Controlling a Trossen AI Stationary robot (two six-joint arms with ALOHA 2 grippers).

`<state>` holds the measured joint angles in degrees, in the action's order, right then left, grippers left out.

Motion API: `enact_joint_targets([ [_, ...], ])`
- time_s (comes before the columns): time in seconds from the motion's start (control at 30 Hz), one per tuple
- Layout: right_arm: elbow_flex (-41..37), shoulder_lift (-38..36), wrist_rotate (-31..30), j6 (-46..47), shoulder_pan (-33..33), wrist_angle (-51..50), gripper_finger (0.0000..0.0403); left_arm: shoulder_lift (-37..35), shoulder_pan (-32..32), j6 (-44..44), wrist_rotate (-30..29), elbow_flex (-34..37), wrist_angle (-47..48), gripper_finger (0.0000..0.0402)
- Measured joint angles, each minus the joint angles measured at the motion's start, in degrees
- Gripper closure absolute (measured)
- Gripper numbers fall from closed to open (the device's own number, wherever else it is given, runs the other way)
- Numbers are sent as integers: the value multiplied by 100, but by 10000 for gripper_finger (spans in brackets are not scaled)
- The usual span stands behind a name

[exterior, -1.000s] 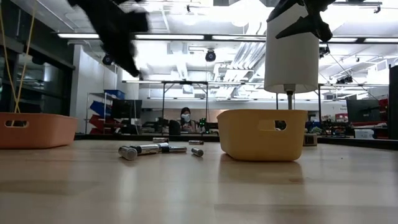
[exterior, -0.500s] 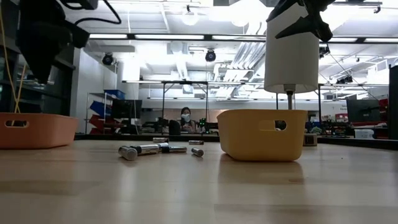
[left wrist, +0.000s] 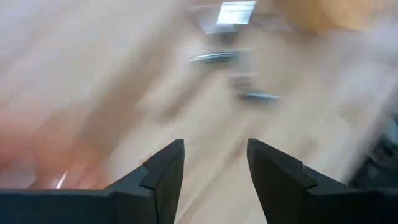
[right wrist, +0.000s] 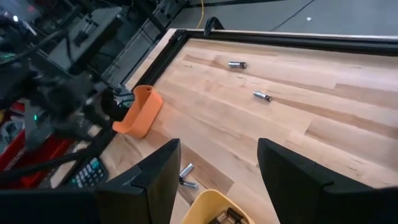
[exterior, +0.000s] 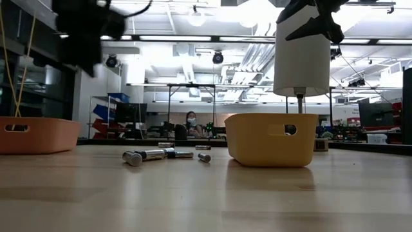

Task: Sort batteries
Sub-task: Put the silver battery into the orange bin

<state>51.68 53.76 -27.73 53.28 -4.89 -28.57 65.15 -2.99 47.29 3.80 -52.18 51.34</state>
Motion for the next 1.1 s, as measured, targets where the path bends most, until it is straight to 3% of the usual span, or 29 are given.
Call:
enact_joint_targets([
  [0.1, 0, 0, 34, -68, 0, -30, 194, 685, -344, -378, 33, -13, -892, 231],
  [0.2, 0, 0, 72, -79, 0, -51, 194, 1588, -457, -767, 145, -129, -777, 230],
  [0.3, 0, 0, 104, -83, 1, -130, 194, 2244, -739, -1955, 123, -361, -631, 230],
  [0.43, 0, 0, 106, -83, 9, -347, 194, 2833, -1066, -3558, -797, -614, -662, 230],
  [0.5, 0, 0, 142, -83, 9, -421, 194, 3071, -1073, -4014, -1368, -662, -779, 230],
  [0.57, 0, 0, 178, -82, 9, -440, 194, 3301, -979, -4398, -1540, -658, -914, 230],
  [0.87, 0, 0, 182, -83, 9, -519, 194, 3637, -535, -5532, -1413, -656, -1703, 230],
  [1.1, 0, 0, 181, -83, 8, -532, 194, 3856, -203, -6227, -550, -657, -2020, 234],
])
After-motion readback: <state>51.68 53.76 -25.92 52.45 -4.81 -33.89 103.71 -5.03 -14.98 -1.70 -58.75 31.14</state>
